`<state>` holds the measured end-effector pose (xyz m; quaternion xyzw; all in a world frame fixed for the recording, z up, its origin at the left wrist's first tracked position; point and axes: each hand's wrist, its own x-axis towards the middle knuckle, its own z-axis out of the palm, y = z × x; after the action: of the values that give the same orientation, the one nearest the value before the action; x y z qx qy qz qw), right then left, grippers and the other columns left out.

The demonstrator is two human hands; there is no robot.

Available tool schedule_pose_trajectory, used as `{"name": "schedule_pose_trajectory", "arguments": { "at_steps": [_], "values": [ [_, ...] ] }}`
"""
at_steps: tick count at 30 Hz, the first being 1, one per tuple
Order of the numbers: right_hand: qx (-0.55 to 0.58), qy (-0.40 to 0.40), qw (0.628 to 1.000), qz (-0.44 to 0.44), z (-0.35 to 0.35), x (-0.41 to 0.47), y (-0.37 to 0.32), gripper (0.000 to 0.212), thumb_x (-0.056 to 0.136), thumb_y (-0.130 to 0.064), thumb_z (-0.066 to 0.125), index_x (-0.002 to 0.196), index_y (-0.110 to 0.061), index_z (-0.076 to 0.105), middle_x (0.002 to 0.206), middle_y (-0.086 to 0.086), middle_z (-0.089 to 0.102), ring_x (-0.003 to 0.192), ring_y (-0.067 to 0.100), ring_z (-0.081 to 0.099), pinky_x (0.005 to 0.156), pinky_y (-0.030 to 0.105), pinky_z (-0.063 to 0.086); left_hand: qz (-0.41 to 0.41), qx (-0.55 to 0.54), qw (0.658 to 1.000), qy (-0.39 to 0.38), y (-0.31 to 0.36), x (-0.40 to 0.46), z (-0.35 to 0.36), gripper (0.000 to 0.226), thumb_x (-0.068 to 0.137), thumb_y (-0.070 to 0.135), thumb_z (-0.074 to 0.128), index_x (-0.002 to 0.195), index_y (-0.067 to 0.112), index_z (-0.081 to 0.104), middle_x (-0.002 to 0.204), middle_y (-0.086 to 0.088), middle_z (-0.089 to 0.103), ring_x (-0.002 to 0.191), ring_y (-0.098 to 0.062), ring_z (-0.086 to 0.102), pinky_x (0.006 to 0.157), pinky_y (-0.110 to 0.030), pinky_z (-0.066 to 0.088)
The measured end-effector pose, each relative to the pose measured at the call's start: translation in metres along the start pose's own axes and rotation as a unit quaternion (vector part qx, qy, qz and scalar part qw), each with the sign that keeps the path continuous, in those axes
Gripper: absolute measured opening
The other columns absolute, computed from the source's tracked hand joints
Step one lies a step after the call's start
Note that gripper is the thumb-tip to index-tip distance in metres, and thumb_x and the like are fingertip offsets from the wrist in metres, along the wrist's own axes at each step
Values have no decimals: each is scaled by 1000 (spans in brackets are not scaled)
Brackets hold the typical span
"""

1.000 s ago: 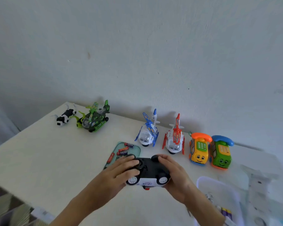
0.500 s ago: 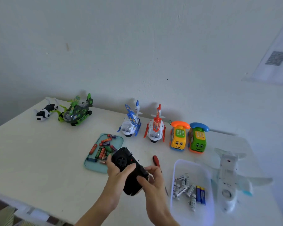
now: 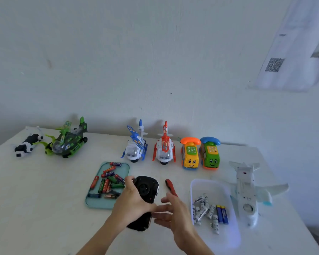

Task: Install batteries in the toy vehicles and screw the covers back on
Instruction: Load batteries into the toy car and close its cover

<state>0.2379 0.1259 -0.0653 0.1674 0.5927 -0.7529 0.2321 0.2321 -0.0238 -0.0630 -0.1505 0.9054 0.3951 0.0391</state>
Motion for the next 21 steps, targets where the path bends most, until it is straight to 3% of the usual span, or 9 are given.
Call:
{"name": "schedule_pose_trajectory", "arguments": {
  "at_steps": [3, 7, 9, 12, 14, 17, 21],
  "values": [
    [-55, 77, 989, -116, 4, 12, -3, 9, 92, -7, 54, 83, -4, 56, 70, 10, 68, 66, 22, 65, 63, 31, 49, 60, 72, 995, -25, -5, 2, -8, 91, 47, 49, 81, 116, 28, 26, 106, 9, 52, 92, -14, 55, 71, -26, 48],
    [-248, 213, 920, -216, 5, 37, -1, 11, 93, -11, 53, 89, -18, 61, 85, -4, 57, 65, 6, 51, 55, 12, 37, 136, 112, 984, -37, -13, 12, -11, 99, 44, 52, 72, 132, 33, 31, 115, 17, 49, 103, -9, 52, 77, -22, 45],
    [-378, 235, 866, -229, 4, 49, 8, 25, 90, -6, 50, 107, -21, 61, 105, -3, 51, 82, 8, 54, 67, 11, 39, 175, 170, 968, -60, -15, 15, -12, 105, 50, 53, 70, 142, 34, 24, 128, 16, 40, 116, -8, 43, 86, -21, 42],
    [-515, 213, 802, -217, 5, 57, 23, 54, 88, -8, 51, 136, -33, 44, 118, -4, 47, 111, 16, 45, 87, 18, 36, 222, 213, 948, -75, -20, 20, -14, 109, 52, 55, 65, 148, 36, 18, 130, 20, 39, 116, -10, 40, 89, -21, 39],
    [-500, 214, 814, -202, 5, 55, 23, 53, 90, -8, 51, 136, -33, 42, 116, -6, 48, 110, 15, 49, 77, 15, 35, 236, 216, 945, -70, -23, 22, -16, 109, 49, 60, 59, 148, 39, 19, 126, 23, 45, 113, -10, 43, 90, -25, 37],
    [-478, 214, 839, -145, 6, 54, 20, 53, 90, 0, 48, 138, -20, 38, 125, 1, 50, 109, 18, 53, 68, 14, 37, 241, 183, 951, -59, -31, 27, -19, 99, 45, 68, 53, 137, 34, 40, 106, 22, 54, 101, -9, 52, 86, -28, 38],
    [-478, 256, 832, -114, 9, 39, 5, 58, 90, -2, 45, 143, -19, 28, 131, 6, 51, 106, 22, 55, 72, 27, 42, 285, 187, 936, -89, -37, 34, -18, 102, 47, 69, 55, 142, 33, 38, 119, 21, 51, 103, -7, 45, 89, -26, 34]
  ]
}}
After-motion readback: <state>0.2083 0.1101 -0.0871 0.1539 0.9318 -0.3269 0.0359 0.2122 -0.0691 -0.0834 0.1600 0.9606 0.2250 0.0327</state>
